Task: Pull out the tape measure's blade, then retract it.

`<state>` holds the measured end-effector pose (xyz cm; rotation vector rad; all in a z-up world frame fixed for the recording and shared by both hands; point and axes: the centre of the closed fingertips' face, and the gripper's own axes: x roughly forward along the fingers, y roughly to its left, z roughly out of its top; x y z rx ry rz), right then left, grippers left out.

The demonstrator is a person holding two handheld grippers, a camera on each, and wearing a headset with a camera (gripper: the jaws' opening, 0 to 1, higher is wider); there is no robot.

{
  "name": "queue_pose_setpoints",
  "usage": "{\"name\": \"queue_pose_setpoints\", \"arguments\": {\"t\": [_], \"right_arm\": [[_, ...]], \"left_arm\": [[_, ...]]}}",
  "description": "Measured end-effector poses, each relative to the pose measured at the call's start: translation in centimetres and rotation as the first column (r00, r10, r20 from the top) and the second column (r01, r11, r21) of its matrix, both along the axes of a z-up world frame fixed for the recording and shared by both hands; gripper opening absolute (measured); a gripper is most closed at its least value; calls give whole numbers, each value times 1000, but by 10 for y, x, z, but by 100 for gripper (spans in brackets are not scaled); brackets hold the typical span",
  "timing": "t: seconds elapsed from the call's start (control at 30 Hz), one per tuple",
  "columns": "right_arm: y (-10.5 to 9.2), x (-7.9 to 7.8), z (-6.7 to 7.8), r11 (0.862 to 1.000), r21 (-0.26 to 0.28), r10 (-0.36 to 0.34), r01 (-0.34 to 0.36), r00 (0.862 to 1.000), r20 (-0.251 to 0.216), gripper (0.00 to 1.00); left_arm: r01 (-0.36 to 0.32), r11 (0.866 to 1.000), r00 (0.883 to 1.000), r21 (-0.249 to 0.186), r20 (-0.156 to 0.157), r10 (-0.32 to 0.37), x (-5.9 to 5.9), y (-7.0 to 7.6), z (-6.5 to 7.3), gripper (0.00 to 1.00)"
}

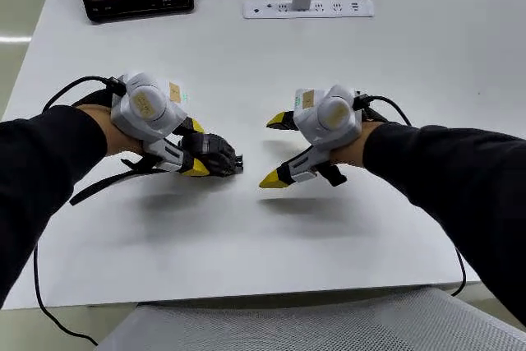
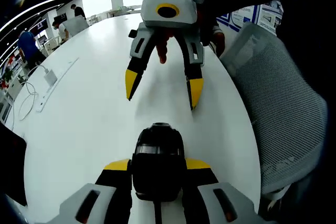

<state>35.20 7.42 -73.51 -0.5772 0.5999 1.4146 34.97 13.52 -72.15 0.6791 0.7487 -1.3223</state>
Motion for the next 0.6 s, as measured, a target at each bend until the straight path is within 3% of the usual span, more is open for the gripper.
{"name": "queue_pose_setpoints", "arguments": {"t": [0.27,0.4,0.6], "right_arm": [[17,3,-12,1000,1,16,-16,999,-42,37],[20,-1,-18,998,-31,49,-50,998,-29,32],[29,-2,-17,997,-30,70,-70,997,-16,18]], "left_arm": [[-37,999,999,-37,-27,36,2,1,0,33],[-35,999,999,-36,-19,34,1,0,0,32],[-15,1000,1000,-14,-7,15,0,1,-1,32]]}}
